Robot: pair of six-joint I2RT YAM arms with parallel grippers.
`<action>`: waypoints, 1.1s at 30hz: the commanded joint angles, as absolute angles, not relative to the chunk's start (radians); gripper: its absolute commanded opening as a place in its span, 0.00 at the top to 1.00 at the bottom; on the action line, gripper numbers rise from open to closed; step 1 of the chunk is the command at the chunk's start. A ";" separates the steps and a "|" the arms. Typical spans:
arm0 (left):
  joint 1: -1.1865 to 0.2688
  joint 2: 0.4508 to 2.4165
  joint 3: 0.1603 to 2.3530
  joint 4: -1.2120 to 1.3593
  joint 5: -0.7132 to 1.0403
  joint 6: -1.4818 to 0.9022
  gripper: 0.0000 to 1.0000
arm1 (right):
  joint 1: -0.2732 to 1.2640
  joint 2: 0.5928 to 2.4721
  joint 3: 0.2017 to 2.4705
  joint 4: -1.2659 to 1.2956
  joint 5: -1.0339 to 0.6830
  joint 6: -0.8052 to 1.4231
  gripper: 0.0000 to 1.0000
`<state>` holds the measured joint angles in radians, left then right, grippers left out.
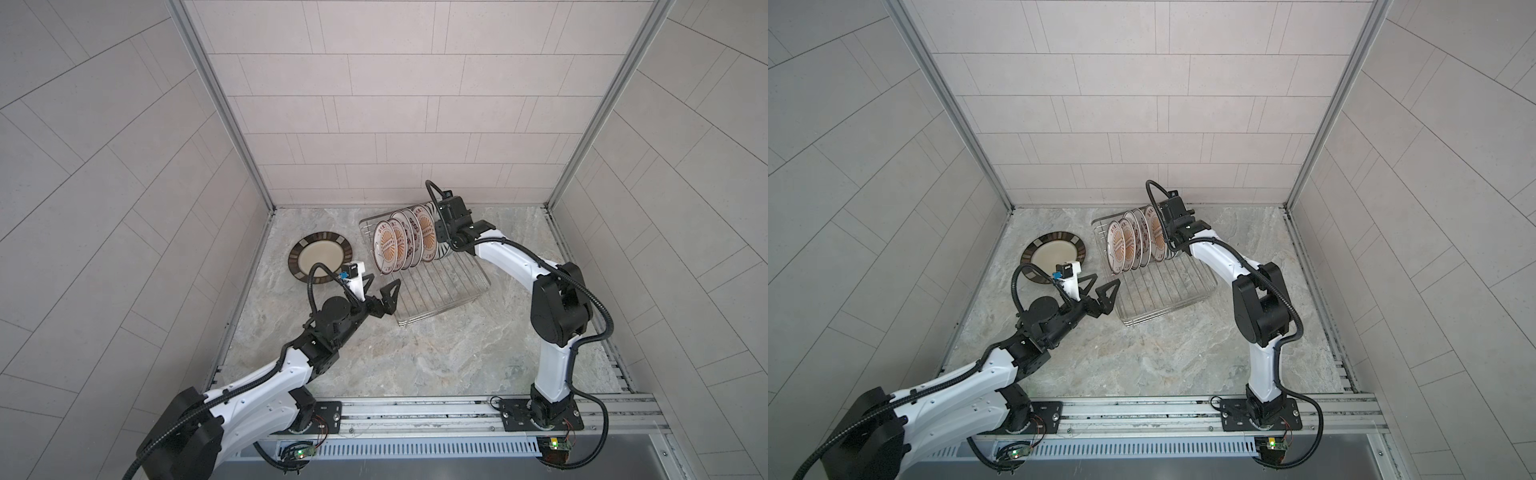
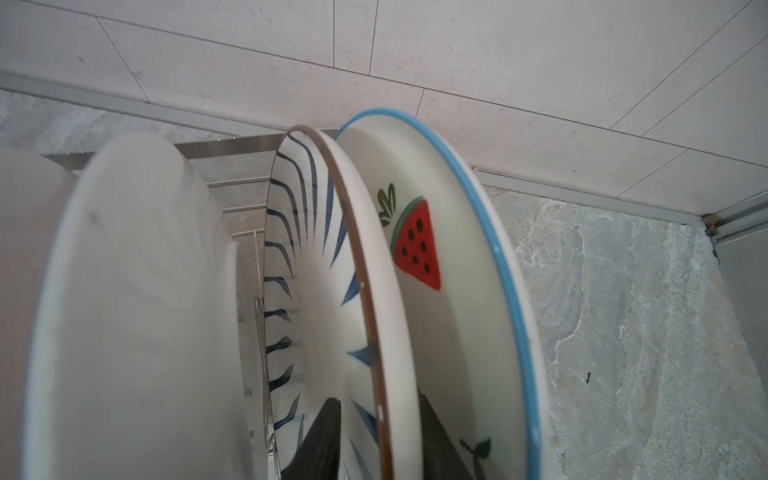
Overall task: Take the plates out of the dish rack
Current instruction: 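Close the right gripper on the blue-striped white plate's top rim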
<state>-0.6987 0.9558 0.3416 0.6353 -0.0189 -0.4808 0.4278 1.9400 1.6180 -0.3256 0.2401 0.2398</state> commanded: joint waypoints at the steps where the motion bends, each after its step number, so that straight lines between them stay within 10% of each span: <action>1: -0.702 0.956 0.344 0.661 -0.021 -0.470 0.00 | 0.423 1.962 1.642 -0.333 0.236 0.255 0.70; 33: -0.701 0.898 0.318 0.670 -0.040 -0.477 0.00 | 0.503 1.693 1.494 -0.269 0.436 0.247 0.90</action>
